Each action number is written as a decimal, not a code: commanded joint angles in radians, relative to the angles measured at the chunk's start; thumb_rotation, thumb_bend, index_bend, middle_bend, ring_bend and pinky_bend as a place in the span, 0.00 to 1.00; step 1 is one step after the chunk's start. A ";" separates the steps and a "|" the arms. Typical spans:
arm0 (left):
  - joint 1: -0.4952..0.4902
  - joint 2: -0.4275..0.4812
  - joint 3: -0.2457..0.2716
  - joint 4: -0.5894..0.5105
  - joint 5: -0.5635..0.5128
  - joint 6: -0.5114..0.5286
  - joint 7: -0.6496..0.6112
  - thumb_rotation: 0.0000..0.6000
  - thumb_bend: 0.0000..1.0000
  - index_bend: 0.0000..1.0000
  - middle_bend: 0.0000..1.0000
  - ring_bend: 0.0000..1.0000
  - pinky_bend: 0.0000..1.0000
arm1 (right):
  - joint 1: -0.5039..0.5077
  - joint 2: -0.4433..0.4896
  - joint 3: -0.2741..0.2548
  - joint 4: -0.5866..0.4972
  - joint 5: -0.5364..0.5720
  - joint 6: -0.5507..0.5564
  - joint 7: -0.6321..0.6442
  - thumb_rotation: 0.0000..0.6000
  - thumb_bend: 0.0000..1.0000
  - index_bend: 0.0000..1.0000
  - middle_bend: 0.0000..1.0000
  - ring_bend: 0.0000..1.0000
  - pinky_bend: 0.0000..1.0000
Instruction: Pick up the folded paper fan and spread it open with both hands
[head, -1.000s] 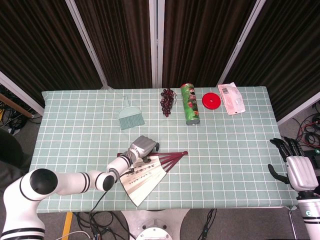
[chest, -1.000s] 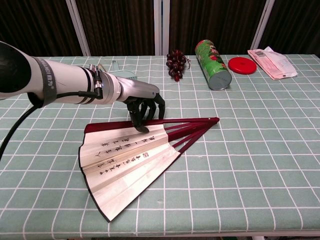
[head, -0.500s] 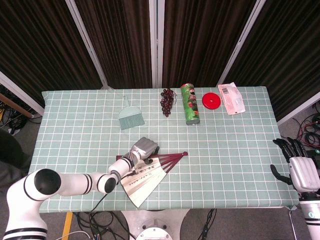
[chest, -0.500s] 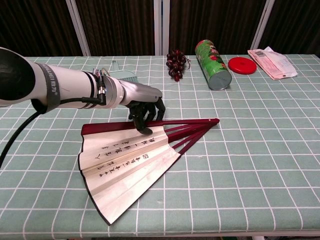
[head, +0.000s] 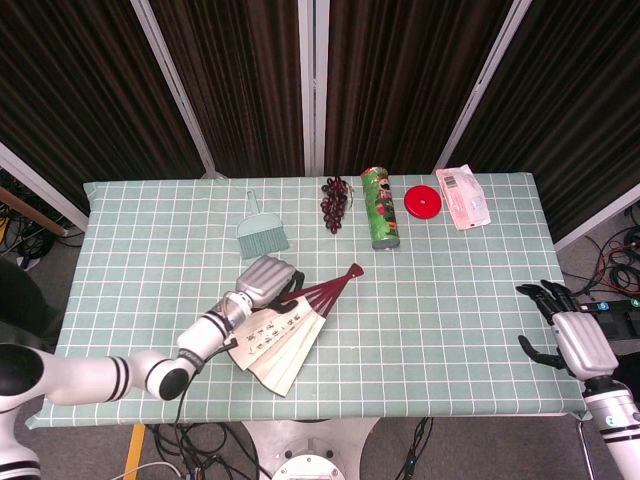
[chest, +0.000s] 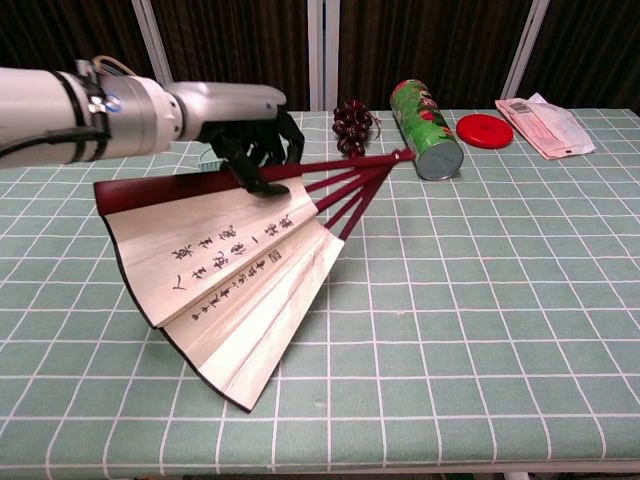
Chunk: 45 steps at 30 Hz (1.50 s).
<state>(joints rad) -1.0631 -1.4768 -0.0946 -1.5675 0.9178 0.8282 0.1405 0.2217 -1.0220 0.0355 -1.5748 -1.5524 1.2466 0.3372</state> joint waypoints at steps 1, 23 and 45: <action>0.143 0.087 -0.030 -0.089 0.179 0.151 -0.194 1.00 0.32 0.59 0.74 0.70 0.71 | 0.095 0.028 -0.025 -0.030 -0.043 -0.143 0.113 1.00 0.27 0.15 0.16 0.02 0.00; 0.352 0.102 -0.090 -0.027 0.580 0.493 -0.647 1.00 0.31 0.59 0.73 0.70 0.70 | 0.485 -0.259 0.088 0.030 -0.013 -0.457 0.574 1.00 0.33 0.24 0.20 0.12 0.10; 0.323 0.089 -0.161 -0.110 0.607 0.484 -0.547 1.00 0.31 0.59 0.73 0.70 0.70 | 0.696 -0.419 0.245 0.008 0.172 -0.589 0.582 1.00 0.29 0.19 0.18 0.12 0.10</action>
<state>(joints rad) -0.7379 -1.3866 -0.2532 -1.6760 1.5255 1.3134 -0.4080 0.9133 -1.4374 0.2775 -1.5652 -1.3855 0.6598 0.9233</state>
